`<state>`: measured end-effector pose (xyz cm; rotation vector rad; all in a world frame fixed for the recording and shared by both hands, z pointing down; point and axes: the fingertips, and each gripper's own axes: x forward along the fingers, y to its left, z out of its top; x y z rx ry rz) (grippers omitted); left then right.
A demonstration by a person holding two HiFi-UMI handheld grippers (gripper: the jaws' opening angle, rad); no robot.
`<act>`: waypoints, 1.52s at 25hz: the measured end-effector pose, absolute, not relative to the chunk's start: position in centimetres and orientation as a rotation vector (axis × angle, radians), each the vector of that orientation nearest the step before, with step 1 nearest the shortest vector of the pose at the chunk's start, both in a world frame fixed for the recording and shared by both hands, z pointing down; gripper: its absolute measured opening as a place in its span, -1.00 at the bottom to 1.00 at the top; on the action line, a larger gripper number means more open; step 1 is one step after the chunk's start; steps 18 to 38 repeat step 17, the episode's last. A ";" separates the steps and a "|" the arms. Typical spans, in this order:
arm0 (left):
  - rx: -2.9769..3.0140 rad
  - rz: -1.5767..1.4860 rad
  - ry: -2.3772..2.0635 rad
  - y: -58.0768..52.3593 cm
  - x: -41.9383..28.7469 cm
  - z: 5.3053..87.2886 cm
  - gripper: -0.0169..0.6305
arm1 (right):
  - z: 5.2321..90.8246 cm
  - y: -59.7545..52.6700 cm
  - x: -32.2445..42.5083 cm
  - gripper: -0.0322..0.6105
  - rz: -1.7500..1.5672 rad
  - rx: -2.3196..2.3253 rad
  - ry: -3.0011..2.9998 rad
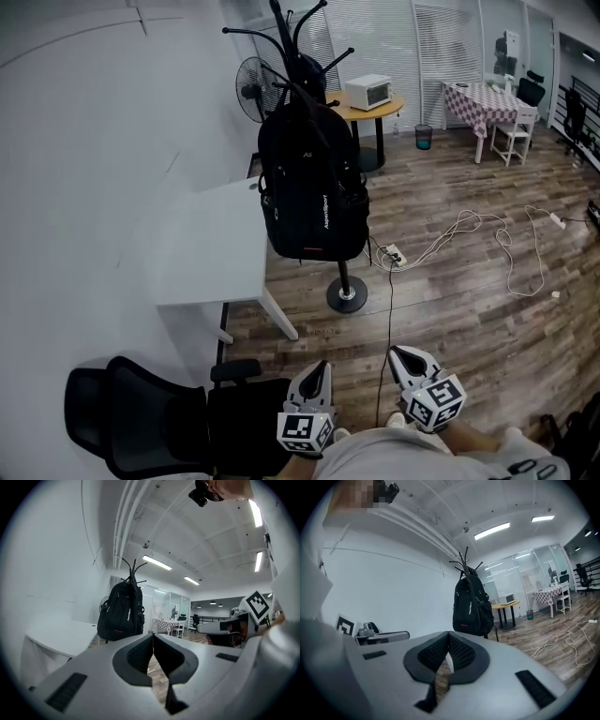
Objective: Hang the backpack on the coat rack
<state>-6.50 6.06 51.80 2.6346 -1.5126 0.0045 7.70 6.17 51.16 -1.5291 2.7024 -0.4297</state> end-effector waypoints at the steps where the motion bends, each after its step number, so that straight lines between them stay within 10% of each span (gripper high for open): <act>1: 2.634 0.008 -1.506 6.1 -6.5 51.9 -0.91 | 51.3 6.1 7.7 -0.86 -0.433 -1.534 2.707; 38: 2.633 0.038 -1.510 4.6 -6.3 52.0 -0.91 | 52.1 4.7 8.3 -0.86 -0.421 -1.562 2.733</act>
